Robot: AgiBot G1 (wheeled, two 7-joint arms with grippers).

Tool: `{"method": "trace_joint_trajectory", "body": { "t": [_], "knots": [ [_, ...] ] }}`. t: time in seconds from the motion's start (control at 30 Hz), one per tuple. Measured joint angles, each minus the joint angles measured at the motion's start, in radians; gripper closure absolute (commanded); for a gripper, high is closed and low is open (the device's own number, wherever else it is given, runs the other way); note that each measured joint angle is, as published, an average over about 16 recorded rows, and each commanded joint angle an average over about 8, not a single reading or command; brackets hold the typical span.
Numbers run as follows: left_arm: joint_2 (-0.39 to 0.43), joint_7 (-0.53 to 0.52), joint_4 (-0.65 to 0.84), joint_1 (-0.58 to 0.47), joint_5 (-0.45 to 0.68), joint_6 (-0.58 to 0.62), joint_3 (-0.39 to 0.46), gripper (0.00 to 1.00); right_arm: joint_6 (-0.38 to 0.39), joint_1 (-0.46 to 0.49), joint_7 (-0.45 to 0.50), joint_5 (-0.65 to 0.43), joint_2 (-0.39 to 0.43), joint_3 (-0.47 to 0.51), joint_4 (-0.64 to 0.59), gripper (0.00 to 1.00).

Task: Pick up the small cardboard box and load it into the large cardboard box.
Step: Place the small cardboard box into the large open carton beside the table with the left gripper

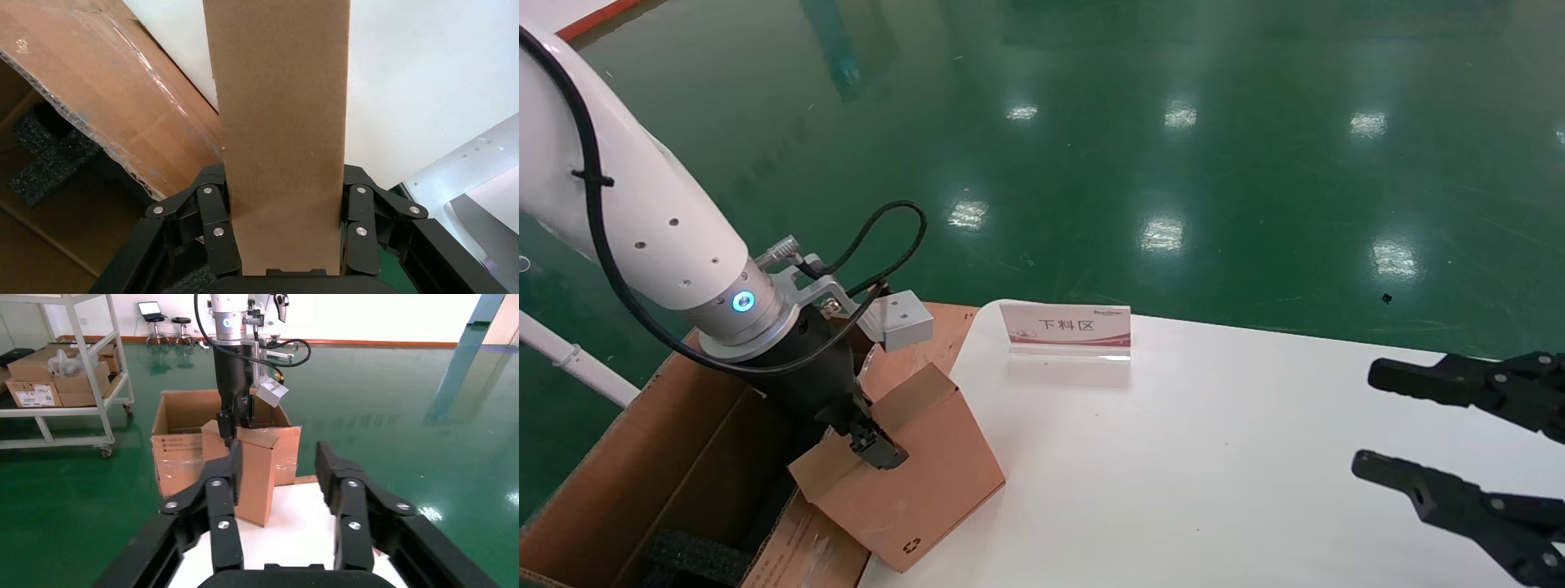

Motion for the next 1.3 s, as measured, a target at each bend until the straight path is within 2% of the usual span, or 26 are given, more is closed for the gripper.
{"method": "trace_joint_trajectory", "body": {
  "t": [0.27,0.63,0.8,0.97,1.0,1.23,1.27,1.3],
  "knots": [
    [-0.009,0.039,0.006,-0.091,-0.011,0.004,-0.051,1.0,0.0,0.0,0.0,0.0,0.0,0.0,0.0,1.0],
    [-0.03,0.082,0.005,-0.364,0.012,0.098,-0.135,1.0,0.0,0.001,-0.001,0.001,0.0,-0.001,-0.001,1.0],
    [-0.031,0.074,0.011,-0.489,0.017,0.158,-0.101,1.0,0.0,0.001,-0.001,0.001,0.0,-0.001,-0.001,1.0],
    [-0.027,0.055,0.016,-0.598,0.008,0.208,-0.005,1.0,0.0,0.001,-0.001,0.001,0.0,-0.002,-0.001,1.0],
    [-0.026,0.051,0.016,-0.619,0.005,0.215,0.021,1.0,0.0,0.001,-0.001,0.001,0.0,-0.002,-0.001,0.96],
    [-0.025,0.032,0.019,-0.727,-0.023,0.245,0.215,1.0,0.0,0.001,-0.001,0.001,0.001,-0.002,-0.001,0.09],
    [-0.026,0.031,0.02,-0.736,-0.026,0.248,0.242,1.0,0.0,0.001,-0.001,0.001,0.001,-0.002,-0.001,0.0],
    [-0.029,0.031,0.022,-0.745,-0.03,0.251,0.267,1.0,0.0,0.001,-0.001,0.001,0.001,-0.002,-0.001,0.0]
  ]
}}
